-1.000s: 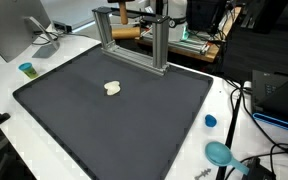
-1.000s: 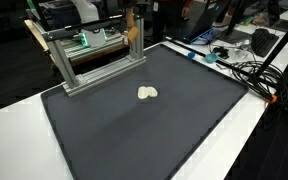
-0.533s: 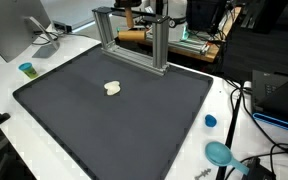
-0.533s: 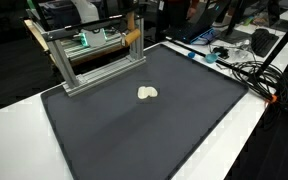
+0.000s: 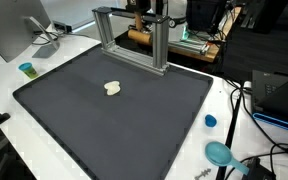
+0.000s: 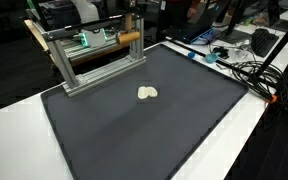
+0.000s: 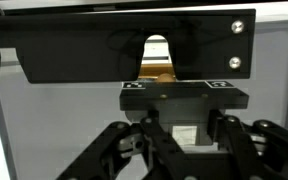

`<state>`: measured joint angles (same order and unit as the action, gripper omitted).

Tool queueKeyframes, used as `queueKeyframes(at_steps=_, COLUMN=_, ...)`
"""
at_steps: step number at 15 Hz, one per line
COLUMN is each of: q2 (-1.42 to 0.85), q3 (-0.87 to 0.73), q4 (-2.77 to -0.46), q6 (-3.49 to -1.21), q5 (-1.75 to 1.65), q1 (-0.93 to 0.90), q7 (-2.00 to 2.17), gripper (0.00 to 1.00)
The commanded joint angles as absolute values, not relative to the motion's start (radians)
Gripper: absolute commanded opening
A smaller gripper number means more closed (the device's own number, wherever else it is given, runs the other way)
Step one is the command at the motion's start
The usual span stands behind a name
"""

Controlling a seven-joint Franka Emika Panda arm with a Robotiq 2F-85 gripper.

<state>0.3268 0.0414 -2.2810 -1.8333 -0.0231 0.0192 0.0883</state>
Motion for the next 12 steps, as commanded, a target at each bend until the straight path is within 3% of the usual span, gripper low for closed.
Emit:
queueKeyframes(at_steps=1, q2=0.333, q3=0.027, q4=-2.339, q6=-1.852, q5=-0.008, q1=0.022, q7=0.132, gripper=0.22)
queueKeyframes(at_steps=11, q2=0.526, q3=-0.016, q4=-2.506, q6=-1.914, q5=-0.001, q1=-0.005, q7=-0.113, gripper=0.22)
queueKeyframes(at_steps=12, q2=0.531, q3=-0.021, q4=-2.511, q6=-1.900, q5=-0.002, q1=-0.008, q7=-0.134, gripper=0.72)
